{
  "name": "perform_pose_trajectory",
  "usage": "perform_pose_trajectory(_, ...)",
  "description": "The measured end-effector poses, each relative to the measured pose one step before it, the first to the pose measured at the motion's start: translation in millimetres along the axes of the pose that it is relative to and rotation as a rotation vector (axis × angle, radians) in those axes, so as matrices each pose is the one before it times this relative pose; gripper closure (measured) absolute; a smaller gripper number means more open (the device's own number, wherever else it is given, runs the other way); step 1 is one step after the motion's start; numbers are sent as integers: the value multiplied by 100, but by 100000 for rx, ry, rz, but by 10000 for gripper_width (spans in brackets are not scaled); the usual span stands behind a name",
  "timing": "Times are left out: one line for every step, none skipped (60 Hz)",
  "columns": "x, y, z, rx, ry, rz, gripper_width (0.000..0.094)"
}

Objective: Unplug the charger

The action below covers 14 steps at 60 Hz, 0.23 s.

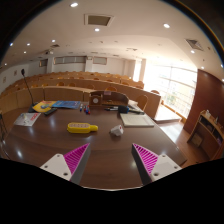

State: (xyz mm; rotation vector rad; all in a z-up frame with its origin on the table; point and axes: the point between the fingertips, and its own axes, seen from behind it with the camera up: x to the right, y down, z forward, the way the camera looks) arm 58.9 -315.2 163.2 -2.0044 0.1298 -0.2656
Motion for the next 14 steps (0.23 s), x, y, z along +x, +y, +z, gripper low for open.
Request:
perform_pose_trajectory(-89,-89,-333,309,-38,-13,89)
perform_pose_trajectory(-99,-87,-285,344,-132,-94,87)
perform_pose_trajectory(-75,-120,-279,287,-210,-88,90)
perform_pose_trajectory(-85,-72,-270,166,-184,-3,87)
perform_pose_trajectory(-60,-89,-226,139,-138,11,87)
perform_pose_trajectory(-36,-149,-210,219,-63,-17,87)
perform_pose_trajectory(-14,-143,-198,298,-45,-24,86)
perform_pose_trajectory(-160,45,-207,297,-96,160,87)
perform_pose_trajectory(-11,-109,-164,223,-121,259,88)
perform_pose_trajectory(-1,-51,-100,161,-15,234,88)
perform_pose_trajectory(-9,-120,-52,199,87,33,89)
perform_pose_trajectory(0,-102,-42,249,106,-200,87)
perform_pose_trajectory(23,-78,-23,255,22,-245,88)
perform_pose_trajectory(29,-76,-49,149,9,-243,87)
